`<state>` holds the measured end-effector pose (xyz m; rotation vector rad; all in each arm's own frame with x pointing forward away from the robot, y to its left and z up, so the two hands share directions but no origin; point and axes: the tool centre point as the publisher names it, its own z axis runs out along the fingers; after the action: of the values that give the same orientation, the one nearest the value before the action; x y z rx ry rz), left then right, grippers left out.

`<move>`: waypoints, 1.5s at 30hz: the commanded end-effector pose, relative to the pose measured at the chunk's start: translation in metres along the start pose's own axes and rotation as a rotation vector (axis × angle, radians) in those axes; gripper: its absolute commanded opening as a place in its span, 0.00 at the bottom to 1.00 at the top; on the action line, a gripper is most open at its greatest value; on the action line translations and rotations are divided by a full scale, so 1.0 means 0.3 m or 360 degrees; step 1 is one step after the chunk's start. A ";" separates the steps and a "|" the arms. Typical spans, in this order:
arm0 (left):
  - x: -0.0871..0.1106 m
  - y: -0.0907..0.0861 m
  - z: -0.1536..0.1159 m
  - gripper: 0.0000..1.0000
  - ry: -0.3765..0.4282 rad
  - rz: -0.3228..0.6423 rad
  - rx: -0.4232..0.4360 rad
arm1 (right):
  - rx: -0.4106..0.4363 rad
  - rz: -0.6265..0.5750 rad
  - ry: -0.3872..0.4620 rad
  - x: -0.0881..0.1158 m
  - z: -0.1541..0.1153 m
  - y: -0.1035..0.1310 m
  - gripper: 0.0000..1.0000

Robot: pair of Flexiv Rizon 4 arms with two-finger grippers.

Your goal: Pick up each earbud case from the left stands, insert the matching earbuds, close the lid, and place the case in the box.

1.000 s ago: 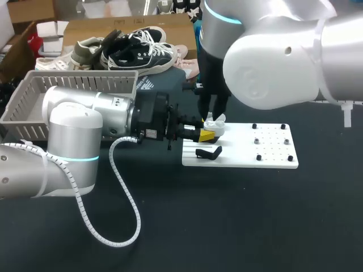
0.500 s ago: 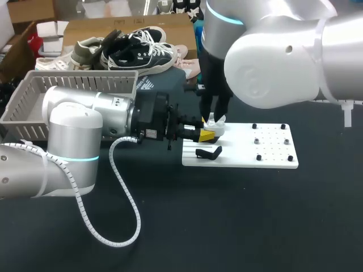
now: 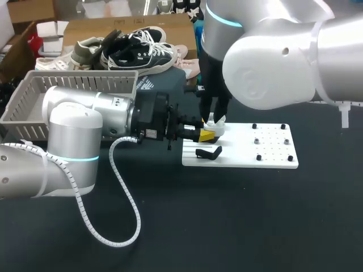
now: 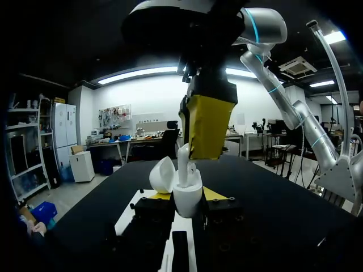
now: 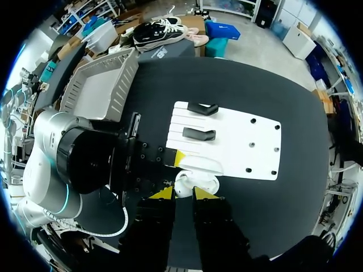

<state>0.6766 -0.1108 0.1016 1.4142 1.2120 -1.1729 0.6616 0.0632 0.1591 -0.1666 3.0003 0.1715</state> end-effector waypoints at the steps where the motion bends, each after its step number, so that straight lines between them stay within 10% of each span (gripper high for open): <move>1: 0.001 -0.001 0.002 0.00 0.0000 0.0001 -0.0004 | 0.0003 0.0004 -0.0002 0.002 0.006 0.002 0.00; 16: 0.001 -0.001 0.002 0.00 0.0000 0.0001 -0.0004 | 0.0008 0.0012 0.0024 -0.006 0.031 -0.002 0.00; 22: 0.001 -0.001 0.002 0.00 0.0000 0.0001 -0.0004 | 0.0017 0.0007 0.0033 -0.009 0.037 -0.002 0.41; 33: 0.001 -0.001 0.002 0.00 0.0000 0.0001 -0.0004 | -0.0011 0.0022 -0.0019 0.007 -0.024 -0.023 0.49; 36: 0.001 -0.001 0.002 0.00 0.0000 0.0001 -0.0004 | 0.0003 0.0071 -0.0069 -0.001 -0.054 -0.055 0.97; 45: 0.001 -0.001 0.002 0.00 0.0000 0.0001 -0.0004 | 0.0138 0.0346 -0.0189 -0.092 -0.048 -0.171 1.00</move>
<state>0.6766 -0.1110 0.1016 1.4140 1.2122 -1.1724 0.6931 0.0143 0.1770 0.1455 2.9331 0.0817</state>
